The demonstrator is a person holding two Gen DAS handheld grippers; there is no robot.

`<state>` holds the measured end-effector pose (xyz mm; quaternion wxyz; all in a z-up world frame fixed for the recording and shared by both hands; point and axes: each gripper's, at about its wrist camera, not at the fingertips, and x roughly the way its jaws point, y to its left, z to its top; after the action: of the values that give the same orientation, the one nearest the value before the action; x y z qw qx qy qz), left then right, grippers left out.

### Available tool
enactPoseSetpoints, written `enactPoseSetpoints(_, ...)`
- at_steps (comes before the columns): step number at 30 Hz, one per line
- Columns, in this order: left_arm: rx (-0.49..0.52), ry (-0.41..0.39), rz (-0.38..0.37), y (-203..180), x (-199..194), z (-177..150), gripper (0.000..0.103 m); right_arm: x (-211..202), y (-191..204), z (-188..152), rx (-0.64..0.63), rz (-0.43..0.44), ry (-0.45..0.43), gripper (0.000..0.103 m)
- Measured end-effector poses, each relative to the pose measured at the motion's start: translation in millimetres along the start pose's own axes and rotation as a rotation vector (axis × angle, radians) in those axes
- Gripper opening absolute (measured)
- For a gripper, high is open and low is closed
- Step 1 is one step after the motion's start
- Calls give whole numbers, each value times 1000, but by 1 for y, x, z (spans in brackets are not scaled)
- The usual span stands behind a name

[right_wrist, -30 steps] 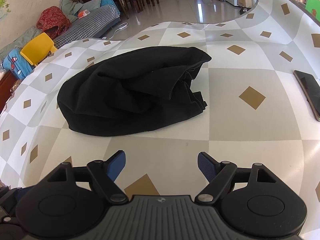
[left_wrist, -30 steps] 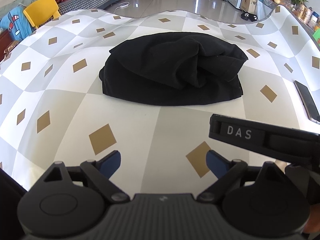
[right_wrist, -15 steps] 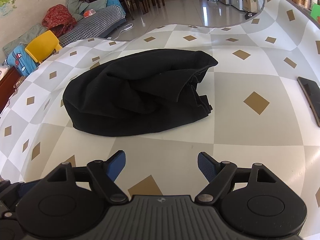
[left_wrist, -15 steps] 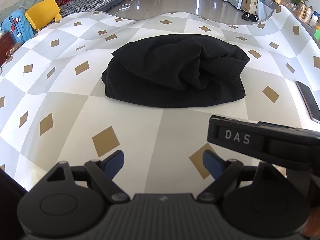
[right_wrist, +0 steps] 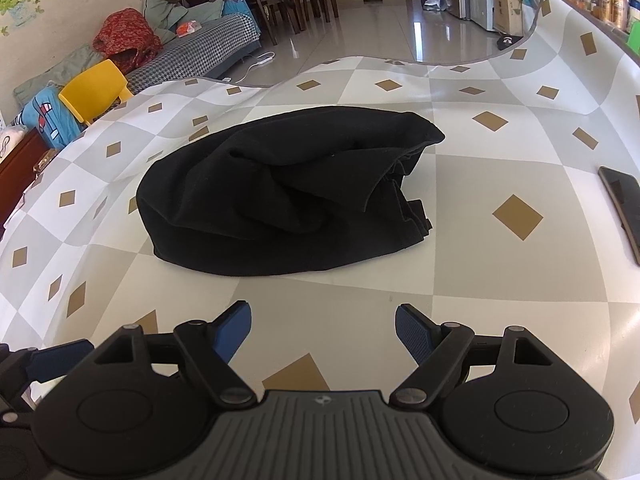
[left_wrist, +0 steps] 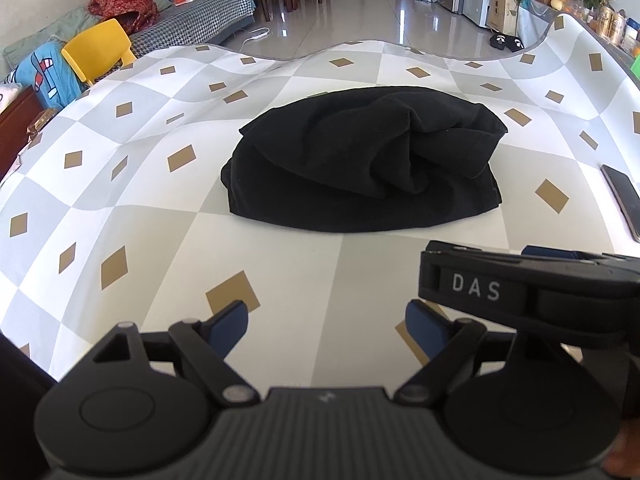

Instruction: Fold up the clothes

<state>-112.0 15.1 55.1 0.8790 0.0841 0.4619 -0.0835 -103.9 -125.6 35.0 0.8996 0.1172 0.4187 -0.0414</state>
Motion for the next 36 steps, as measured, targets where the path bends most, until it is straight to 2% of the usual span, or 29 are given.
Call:
enactPoseSetpoints(6, 5, -7, 10, 1, -2, 0, 88, -2, 1, -1, -9, -4, -7, 79)
enactPoseSetpoints(14, 7, -11, 18, 2, -4, -1, 98, -2, 2, 0, -17, -4, -8, 79)
enactPoseSetpoints(36, -8, -3, 32, 6, -1, 0, 101, -4, 7, 1, -48, -20, 5, 79)
